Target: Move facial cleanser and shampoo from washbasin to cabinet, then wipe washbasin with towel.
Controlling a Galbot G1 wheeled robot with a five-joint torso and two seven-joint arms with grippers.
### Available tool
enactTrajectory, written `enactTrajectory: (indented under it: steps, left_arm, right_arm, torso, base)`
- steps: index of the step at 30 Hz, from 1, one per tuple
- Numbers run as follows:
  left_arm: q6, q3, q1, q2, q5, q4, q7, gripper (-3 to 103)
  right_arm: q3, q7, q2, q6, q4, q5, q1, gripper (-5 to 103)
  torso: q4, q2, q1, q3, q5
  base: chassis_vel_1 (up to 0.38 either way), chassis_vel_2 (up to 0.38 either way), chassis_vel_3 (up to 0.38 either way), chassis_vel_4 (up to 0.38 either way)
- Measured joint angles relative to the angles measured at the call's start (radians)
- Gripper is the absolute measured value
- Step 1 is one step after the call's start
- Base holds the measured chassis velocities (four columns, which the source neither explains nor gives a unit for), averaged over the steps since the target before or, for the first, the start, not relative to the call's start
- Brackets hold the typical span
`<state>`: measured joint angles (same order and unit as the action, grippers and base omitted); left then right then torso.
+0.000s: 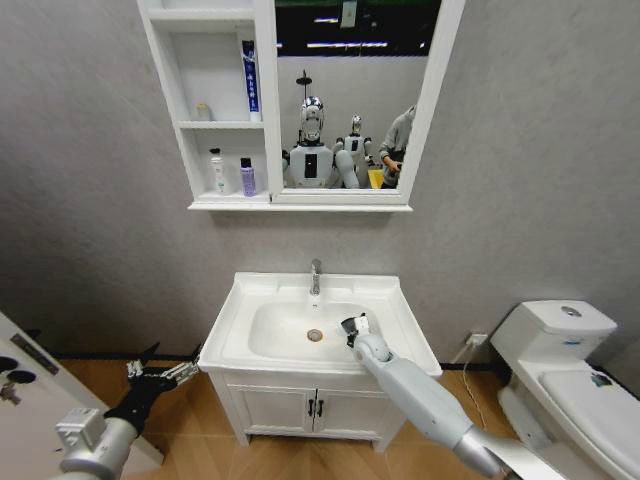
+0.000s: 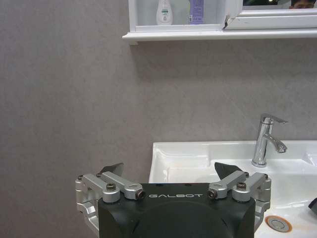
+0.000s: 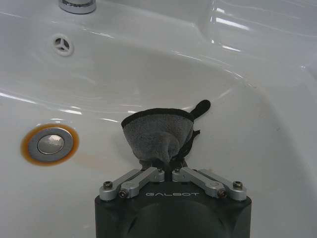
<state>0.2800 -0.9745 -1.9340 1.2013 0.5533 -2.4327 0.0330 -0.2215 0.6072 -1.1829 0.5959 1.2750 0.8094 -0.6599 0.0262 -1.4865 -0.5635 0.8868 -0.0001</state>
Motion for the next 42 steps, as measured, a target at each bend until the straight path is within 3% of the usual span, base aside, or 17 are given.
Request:
enactTrajectory:
  steps: [7,10,11,13,17,28,33,37,42]
  left_arm:
    - [0.0,0.0,0.0,0.0,0.0,0.0,0.0,100]
    - [0.0,0.0,0.0,0.0,0.0,0.0,0.0,100]
    - [0.0,0.0,0.0,0.0,0.0,0.0,0.0,100]
    - [0.0,0.0,0.0,0.0,0.0,0.0,0.0,100]
    - [0.0,0.0,0.0,0.0,0.0,0.0,0.0,100]
    - [0.0,0.0,0.0,0.0,0.0,0.0,0.0,100]
    - [0.0,0.0,0.0,0.0,0.0,0.0,0.0,100]
    - [0.0,0.0,0.0,0.0,0.0,0.0,0.0,100]
    - [0.0,0.0,0.0,0.0,0.0,0.0,0.0,100]
  right_arm:
    - [0.002,-0.021,-0.009,-0.014,-0.03,-0.028,0.003,2]
    - [0.009,-0.018,0.105,-0.017,0.113,-0.012,-0.02,2]
    - [0.009,-0.018,0.105,-0.017,0.113,-0.012,-0.02,2]
    - [0.009,-0.014,0.182,-0.007,0.192,-0.001,-0.033,2]
    - [0.022,-0.011,0.21,-0.003,0.219,0.001,-0.045,2]
    - [0.01,-0.027,0.151,-0.015,0.112,-0.05,-0.057,2]
    - [0.016,-0.054,0.088,-0.036,0.02,-0.057,-0.054,2]
    - [0.023,-0.067,0.032,-0.049,-0.021,-0.07,-0.051,2]
    - [0.002,-0.084,-0.02,-0.061,-0.053,-0.076,-0.033,2]
  torso:
    - [-0.0002,0.0,0.0,0.0,0.0002]
    - [0.0,0.0,0.0,0.0,0.0002]
    - [0.0,0.0,0.0,0.0,0.0002]
    - [0.0016,0.0,0.0,0.0,-0.0007]
    - [0.0004,0.0,0.0,0.0,0.0004]
    - [-0.0005,0.0,0.0,0.0,0.0002]
    - [-0.0007,0.0,0.0,0.0,-0.0003]
    - [0.0004,-0.001,0.0,-0.001,-0.0015]
    - [0.0005,0.0,0.0,0.0,-0.0006]
  base:
    - [0.0,0.0,0.0,0.0]
    - [0.0,0.0,0.0,0.0]
    - [0.0,0.0,0.0,0.0]
    - [0.0,0.0,0.0,0.0]
    - [0.0,0.0,0.0,0.0]
    - [0.0,0.0,0.0,0.0]
    - [0.0,0.0,0.0,0.0]
    - [0.0,0.0,0.0,0.0]
    - [0.0,0.0,0.0,0.0]
